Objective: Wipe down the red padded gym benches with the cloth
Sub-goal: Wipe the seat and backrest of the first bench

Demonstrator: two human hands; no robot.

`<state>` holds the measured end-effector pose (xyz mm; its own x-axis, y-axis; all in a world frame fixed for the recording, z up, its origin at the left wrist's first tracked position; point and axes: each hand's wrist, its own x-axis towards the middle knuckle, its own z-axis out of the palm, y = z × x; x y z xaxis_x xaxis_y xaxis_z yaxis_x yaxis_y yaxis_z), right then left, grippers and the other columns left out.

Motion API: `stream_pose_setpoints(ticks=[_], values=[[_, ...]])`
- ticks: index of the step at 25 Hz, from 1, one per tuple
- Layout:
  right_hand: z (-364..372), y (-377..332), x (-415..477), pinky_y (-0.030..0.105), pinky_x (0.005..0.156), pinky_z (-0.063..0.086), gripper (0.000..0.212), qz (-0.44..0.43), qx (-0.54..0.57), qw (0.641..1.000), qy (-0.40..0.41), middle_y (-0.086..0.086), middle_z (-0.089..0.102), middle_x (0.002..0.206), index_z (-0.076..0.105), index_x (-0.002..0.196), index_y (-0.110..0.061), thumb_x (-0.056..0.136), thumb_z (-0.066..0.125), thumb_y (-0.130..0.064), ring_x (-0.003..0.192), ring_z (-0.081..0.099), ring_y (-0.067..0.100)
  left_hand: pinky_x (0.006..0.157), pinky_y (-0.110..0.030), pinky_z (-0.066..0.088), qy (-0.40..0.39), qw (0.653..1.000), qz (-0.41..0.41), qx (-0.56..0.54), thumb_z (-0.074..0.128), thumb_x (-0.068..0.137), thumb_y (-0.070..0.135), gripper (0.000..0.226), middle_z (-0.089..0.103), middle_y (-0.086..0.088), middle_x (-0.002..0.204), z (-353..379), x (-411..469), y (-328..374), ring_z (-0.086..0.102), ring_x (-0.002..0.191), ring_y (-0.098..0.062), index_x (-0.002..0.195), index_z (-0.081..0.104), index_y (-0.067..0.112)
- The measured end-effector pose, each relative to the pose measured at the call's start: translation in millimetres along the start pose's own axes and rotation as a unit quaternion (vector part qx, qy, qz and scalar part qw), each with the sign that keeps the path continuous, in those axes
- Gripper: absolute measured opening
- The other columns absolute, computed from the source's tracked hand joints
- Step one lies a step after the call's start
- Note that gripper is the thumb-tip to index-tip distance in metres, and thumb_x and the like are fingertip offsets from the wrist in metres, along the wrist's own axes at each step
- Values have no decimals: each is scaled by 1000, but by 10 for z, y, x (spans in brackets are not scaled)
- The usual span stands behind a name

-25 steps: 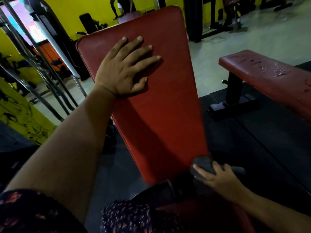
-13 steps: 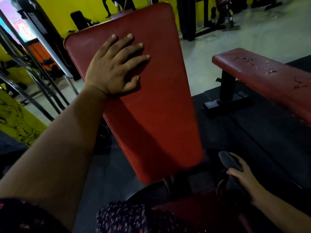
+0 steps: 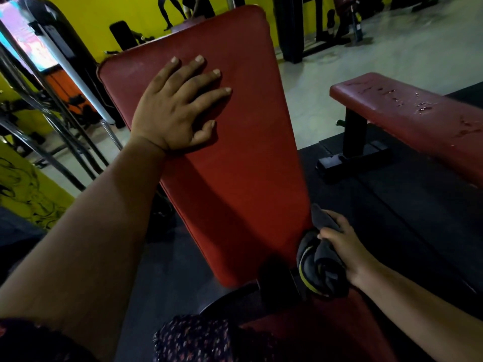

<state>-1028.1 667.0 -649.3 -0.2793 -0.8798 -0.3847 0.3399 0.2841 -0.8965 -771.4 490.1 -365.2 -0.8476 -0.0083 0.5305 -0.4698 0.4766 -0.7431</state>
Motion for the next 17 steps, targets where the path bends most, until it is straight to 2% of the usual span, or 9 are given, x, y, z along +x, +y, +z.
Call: stream_pose_setpoints(ticks=[3,6,8,9,10,12,15,17], values=[[63,89,-55,34,62,47,41,-15,10,999,32,12,56,109,59,115,-30,88,55,0,82,58,23,114,-54,29,-3,1000,5,-5,49,95,43,53,52,-9,143,-1,17,-17,39,140,-33,144,48,23],[65,177,-44,39,72,52,40,60,-26,996,56,13,52,120,52,120,-33,89,59,-10,98,60,32,115,-56,24,-15,1000,1,-12,48,94,45,57,47,-9,148,-30,-21,59,37,141,-33,147,45,23],[73,155,25,47,82,55,40,110,-15,993,51,13,50,124,48,125,-30,89,60,-16,103,59,36,116,-55,20,-2,999,43,-1,47,94,45,58,44,-7,151,-31,-43,270,36,141,-30,148,43,24],[101,88,11,49,82,56,39,114,-10,992,49,13,50,125,47,125,-28,90,59,-16,102,59,37,116,-54,18,1,998,65,-1,45,95,44,58,42,-6,152,-25,-51,420,36,141,-29,149,43,24],[132,16,-6,48,77,56,38,107,-16,993,52,12,49,124,48,125,-28,91,59,-16,100,59,36,117,-53,16,-3,997,82,-7,44,95,44,57,41,-5,153,-8,-55,575,35,141,-28,149,42,25],[174,-98,-63,36,66,53,38,57,-46,996,45,9,44,123,49,122,-31,90,58,-14,100,58,32,118,-51,13,-23,995,94,-21,41,96,45,57,40,-5,154,72,-65,853,34,142,-27,149,42,25],[203,-148,-187,33,70,49,49,-27,-64,998,7,7,43,126,50,124,-38,84,61,-13,103,58,28,117,-50,19,-59,996,65,-17,40,95,50,60,37,-4,156,211,-157,1091,35,143,-28,151,39,26],[174,-35,-239,31,77,46,58,-72,-109,991,20,7,40,133,48,130,-35,80,65,-11,107,55,24,116,-50,21,-60,997,49,-10,40,96,50,59,38,-4,156,260,-202,1123,36,143,-27,150,40,27]])
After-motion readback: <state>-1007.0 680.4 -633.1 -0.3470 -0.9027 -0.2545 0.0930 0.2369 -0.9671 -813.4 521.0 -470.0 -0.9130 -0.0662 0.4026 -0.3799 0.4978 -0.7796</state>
